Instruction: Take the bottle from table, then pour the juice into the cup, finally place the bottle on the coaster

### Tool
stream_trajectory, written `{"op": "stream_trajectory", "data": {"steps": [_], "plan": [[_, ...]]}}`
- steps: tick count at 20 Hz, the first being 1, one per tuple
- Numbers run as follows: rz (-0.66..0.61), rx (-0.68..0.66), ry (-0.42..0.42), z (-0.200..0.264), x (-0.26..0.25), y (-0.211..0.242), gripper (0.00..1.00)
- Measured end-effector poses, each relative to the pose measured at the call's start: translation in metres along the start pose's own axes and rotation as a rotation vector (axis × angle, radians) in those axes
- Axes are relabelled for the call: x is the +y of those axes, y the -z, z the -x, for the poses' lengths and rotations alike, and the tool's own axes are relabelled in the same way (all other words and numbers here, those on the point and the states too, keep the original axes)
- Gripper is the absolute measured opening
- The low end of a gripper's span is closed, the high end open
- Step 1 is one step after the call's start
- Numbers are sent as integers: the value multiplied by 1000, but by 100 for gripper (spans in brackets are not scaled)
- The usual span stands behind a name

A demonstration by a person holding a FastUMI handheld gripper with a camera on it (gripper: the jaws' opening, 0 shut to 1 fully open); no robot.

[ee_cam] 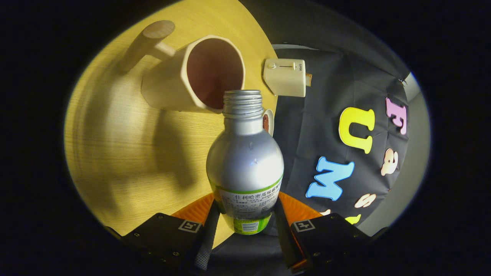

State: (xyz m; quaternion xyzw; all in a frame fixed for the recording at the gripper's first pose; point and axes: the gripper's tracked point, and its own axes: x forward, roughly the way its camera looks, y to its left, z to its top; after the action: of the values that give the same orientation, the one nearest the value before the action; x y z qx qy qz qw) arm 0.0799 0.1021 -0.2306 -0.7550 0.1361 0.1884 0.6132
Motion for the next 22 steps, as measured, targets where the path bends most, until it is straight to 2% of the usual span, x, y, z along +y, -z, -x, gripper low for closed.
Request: {"op": "stream_trajectory", "data": {"steps": [6,22], "plan": [[110,5,7,-1,-2,3,72],[229,4,37,-6,-22,5,71]]}}
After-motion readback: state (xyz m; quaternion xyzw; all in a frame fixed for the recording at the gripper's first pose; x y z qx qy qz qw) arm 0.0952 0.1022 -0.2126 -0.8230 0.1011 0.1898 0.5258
